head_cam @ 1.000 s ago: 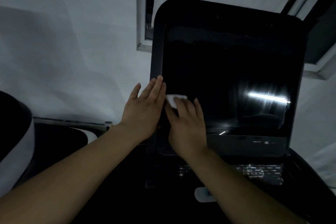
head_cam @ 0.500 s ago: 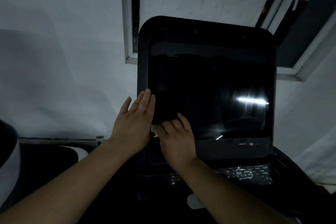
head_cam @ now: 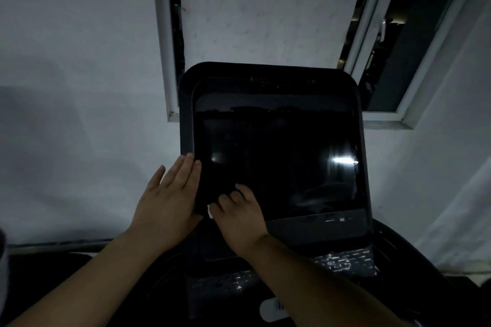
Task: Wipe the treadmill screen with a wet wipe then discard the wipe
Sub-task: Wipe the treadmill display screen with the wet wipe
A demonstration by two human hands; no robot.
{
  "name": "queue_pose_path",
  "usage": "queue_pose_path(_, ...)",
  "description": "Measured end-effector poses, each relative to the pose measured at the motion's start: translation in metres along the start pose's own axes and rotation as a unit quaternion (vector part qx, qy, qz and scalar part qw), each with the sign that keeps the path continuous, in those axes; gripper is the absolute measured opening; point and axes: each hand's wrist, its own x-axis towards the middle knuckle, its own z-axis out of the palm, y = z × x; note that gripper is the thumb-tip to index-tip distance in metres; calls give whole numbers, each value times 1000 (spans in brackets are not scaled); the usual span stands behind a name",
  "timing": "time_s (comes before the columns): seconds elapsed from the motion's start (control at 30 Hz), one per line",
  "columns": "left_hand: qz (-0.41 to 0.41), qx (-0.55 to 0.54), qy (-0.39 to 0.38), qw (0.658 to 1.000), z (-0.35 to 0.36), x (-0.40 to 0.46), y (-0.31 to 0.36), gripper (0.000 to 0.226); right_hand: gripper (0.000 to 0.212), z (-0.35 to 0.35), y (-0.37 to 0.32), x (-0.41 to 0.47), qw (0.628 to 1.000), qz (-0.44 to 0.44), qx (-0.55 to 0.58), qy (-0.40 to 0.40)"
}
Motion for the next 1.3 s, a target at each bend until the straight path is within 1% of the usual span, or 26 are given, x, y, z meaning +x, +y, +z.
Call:
queue_pose_path(0.07, -5, 7, -10, 1000, -3, -2, 1, 120, 6, -10, 6, 5, 1000, 10, 2, -9)
queue_pose_path(0.13, -5, 12, -23, 1000, -7, -2, 5, 121, 7, -24, 16, 8, 999, 33, 18, 10)
queue_pose_path(0.23, 4, -12, -38, 999, -18, 1, 18, 117, 12, -49, 40, 8, 997, 72, 16, 15)
queue_pose_path(0.37, 16, -20, -74, 997, -36, 7, 46, 112, 22, -84, 81, -6, 995, 96, -3, 5)
queue_pose_path(0.53, 37, -3, -118, 992, -57, 14, 74, 112, 18, -133, 124, -42, 990, 137, -38, 5)
queue_pose_path(0.67, 4, 19, -151, 988, -86, 6, 93, 114, 17, -181, 150, -82, 985, 172, -31, 8)
queue_pose_path(0.73, -14, 20, -151, 988, -102, -3, 113, 117, 18, -207, 161, -105, 981, 193, -22, 13)
queue_pose_path(0.83, -15, 18, -144, 989, -124, -17, 158, 119, 18, -239, 173, -144, 977, 211, -10, 6)
queue_pose_path(0.93, -4, 6, -145, 989, -145, -35, 207, 117, 19, -267, 178, -187, 976, 218, -11, -21)
queue_pose_path(1.07, 16, 1, -155, 988, -170, -63, 265, 115, 21, -299, 178, -238, 973, 227, -5, -31)
queue_pose_path(1.17, 21, 1, -161, 987, -188, -84, 290, 114, 22, -324, 178, -264, 973, 227, -7, -41)
queue_pose_path(1.3, 26, 8, -169, 985, -215, -105, 306, 114, 20, -355, 175, -285, 971, 236, -11, -25)
